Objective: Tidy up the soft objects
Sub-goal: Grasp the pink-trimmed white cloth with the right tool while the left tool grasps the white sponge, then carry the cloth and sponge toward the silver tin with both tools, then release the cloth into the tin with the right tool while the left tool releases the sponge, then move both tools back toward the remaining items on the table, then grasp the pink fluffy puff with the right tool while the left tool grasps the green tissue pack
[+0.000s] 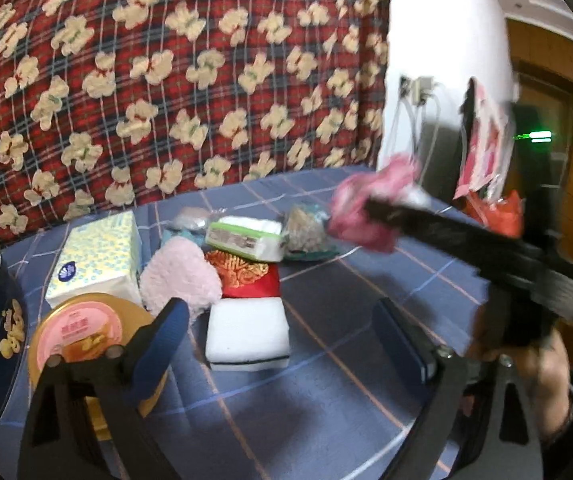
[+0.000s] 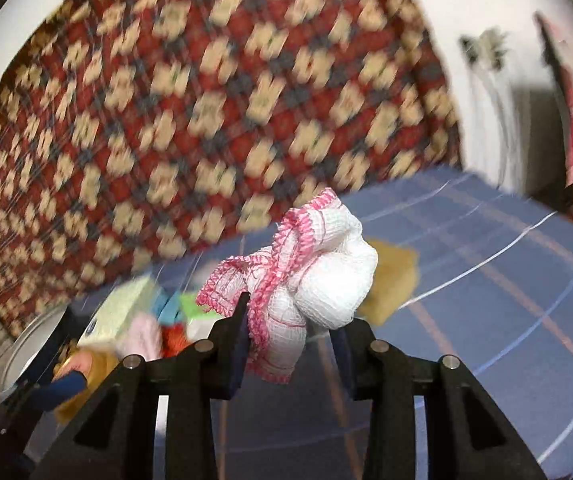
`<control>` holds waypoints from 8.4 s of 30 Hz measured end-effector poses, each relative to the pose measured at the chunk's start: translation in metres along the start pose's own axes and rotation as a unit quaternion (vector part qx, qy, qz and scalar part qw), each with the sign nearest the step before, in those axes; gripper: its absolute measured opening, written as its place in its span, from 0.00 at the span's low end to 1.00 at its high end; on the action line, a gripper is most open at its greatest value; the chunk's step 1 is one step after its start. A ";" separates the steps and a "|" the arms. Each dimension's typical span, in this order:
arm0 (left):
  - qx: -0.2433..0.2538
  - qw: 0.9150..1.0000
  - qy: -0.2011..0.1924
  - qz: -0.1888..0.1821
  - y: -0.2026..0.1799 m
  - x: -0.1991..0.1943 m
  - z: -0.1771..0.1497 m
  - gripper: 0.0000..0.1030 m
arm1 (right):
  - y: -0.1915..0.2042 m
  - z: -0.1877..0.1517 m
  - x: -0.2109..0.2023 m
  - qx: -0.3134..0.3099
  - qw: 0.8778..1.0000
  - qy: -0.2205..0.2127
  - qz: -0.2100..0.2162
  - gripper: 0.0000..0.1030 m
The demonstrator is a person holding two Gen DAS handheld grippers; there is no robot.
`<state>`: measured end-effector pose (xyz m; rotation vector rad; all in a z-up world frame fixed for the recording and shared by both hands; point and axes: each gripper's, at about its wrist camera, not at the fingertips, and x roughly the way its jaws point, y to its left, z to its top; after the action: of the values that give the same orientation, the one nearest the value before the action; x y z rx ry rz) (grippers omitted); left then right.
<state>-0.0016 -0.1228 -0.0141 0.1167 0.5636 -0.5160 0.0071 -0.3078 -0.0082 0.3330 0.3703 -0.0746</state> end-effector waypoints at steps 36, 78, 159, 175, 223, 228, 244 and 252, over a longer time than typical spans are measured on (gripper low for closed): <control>-0.074 0.990 0.115 -0.034 0.002 0.061 -0.006 0.51 | -0.010 -0.002 -0.012 0.011 0.999 -0.042 -0.025 0.39; -0.187 0.946 -0.099 0.245 0.252 -0.139 -0.039 0.51 | 0.265 -0.057 -0.030 -0.165 0.975 -0.029 0.145 0.39; -0.190 0.879 -0.112 0.422 0.295 -0.132 -0.066 1.00 | 0.330 -0.088 0.036 -0.221 0.966 0.019 0.136 0.75; -0.173 0.904 -0.110 0.374 0.257 -0.115 -0.057 1.00 | 0.267 -0.064 0.040 -0.198 0.978 0.004 0.072 0.75; -0.045 0.961 -0.125 0.243 0.084 -0.044 -0.008 1.00 | 0.086 -0.007 0.045 -0.115 0.988 0.061 0.088 0.74; -0.077 0.952 -0.133 0.264 0.098 -0.051 -0.012 1.00 | 0.114 -0.020 0.076 -0.141 0.973 0.139 0.115 0.44; -0.083 0.956 -0.128 0.251 0.101 -0.048 -0.013 1.00 | 0.105 -0.013 0.074 -0.123 0.962 0.153 0.192 0.20; -0.053 0.970 -0.105 0.214 0.079 -0.029 -0.002 1.00 | 0.047 0.028 0.045 -0.045 0.995 0.007 0.086 0.20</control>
<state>0.0155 -0.0410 -0.0030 0.0783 0.3422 -0.0741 0.0645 -0.2736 0.0139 0.2755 0.3559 0.1128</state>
